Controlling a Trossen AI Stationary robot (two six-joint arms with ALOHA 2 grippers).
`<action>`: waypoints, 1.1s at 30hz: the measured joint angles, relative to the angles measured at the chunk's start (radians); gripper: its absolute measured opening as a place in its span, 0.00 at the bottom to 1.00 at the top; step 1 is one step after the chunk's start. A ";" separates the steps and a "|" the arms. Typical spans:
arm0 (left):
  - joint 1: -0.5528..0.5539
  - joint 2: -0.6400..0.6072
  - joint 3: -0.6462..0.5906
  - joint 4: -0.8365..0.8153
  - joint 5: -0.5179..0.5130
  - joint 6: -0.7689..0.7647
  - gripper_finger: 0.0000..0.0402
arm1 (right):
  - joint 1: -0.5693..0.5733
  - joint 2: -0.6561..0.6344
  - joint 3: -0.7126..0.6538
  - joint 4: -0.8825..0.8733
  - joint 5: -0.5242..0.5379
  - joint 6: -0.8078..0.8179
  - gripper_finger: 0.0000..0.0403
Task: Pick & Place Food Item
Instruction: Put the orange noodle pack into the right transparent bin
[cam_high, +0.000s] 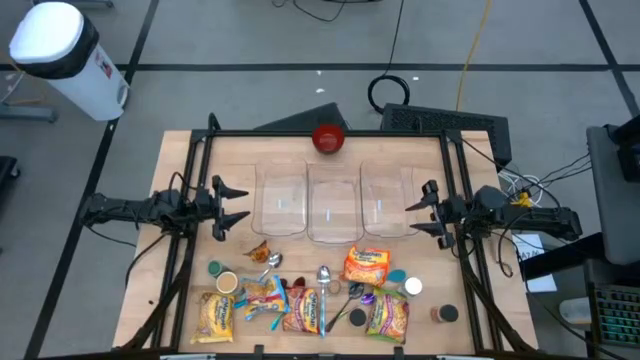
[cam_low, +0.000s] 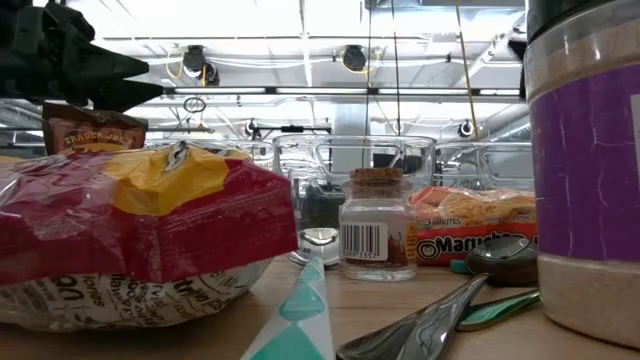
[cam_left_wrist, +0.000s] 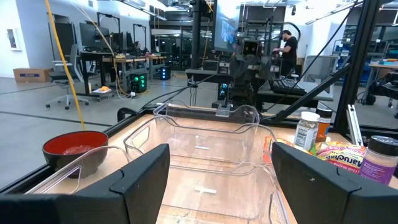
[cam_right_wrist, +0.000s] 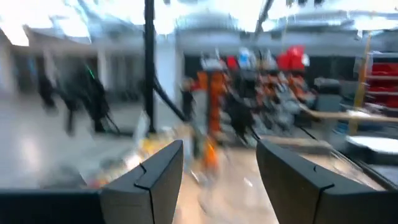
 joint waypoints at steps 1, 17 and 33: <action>0.000 0.000 0.000 0.000 0.000 0.000 0.71 | 0.003 0.000 0.000 0.046 0.000 0.046 0.49; 0.000 0.000 0.000 0.000 0.000 0.000 0.71 | 0.340 0.351 0.000 0.578 0.212 0.129 0.49; 0.000 0.000 0.000 0.001 0.000 0.000 0.71 | 0.609 1.116 0.392 0.894 0.241 -0.057 0.49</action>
